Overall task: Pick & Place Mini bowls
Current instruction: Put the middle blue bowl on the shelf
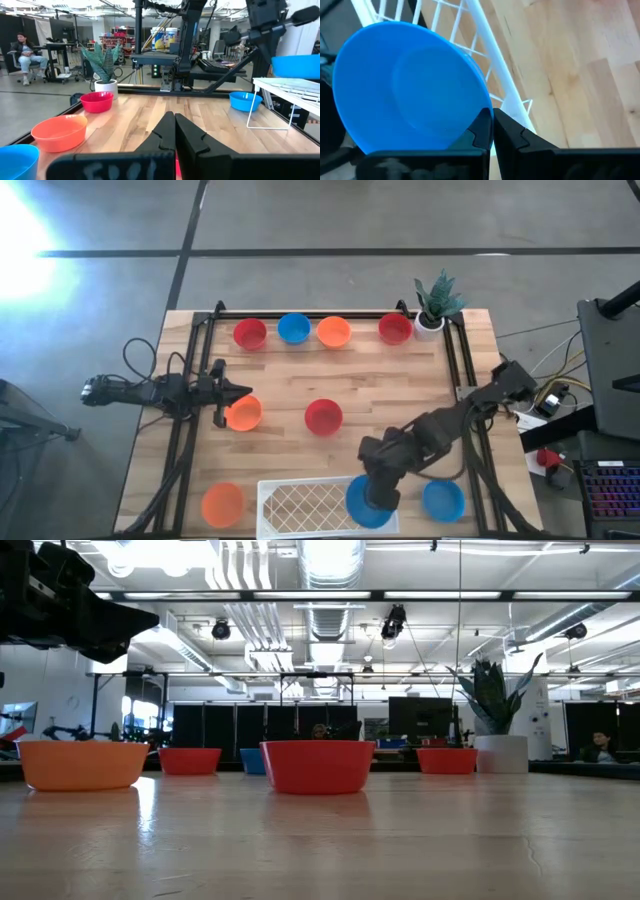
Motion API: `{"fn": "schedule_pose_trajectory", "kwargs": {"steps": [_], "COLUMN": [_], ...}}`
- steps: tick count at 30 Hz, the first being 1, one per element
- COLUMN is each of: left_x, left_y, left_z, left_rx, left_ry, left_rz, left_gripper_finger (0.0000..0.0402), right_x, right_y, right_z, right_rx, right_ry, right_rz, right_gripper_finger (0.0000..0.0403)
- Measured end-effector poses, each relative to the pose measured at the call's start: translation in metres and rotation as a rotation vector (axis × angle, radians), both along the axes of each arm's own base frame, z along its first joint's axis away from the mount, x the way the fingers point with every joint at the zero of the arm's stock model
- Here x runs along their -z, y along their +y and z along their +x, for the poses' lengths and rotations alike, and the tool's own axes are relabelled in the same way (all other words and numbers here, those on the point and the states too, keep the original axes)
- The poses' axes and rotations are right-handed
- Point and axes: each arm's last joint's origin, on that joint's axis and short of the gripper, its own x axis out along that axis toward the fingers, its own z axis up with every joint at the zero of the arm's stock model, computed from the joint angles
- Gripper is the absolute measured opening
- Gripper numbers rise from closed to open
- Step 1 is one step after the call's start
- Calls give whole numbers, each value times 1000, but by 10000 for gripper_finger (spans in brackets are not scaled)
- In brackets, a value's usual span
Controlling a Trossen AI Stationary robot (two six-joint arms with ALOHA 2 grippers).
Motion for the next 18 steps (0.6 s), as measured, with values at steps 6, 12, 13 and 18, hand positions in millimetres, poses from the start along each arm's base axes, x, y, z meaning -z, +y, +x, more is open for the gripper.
{"fn": "schedule_pose_trajectory", "kwargs": {"steps": [6,12,13,18], "left_x": [0,0,0,0], "left_y": [0,0,0,0], "left_z": [0,0,0,0], "left_rx": [0,0,0,0], "left_ry": [0,0,0,0], "left_rz": [0,0,0,0], "left_gripper_finger": [0,0,0,0], "right_x": [3,6,7,12], "right_y": [13,17,17,16], "right_z": [3,5,5,3], "right_rx": [-30,-38,-38,-35], "right_ry": [56,72,75,99], "right_rz": [-30,-68,-70,-80], "right_gripper_finger": [8,8,8,8]}}
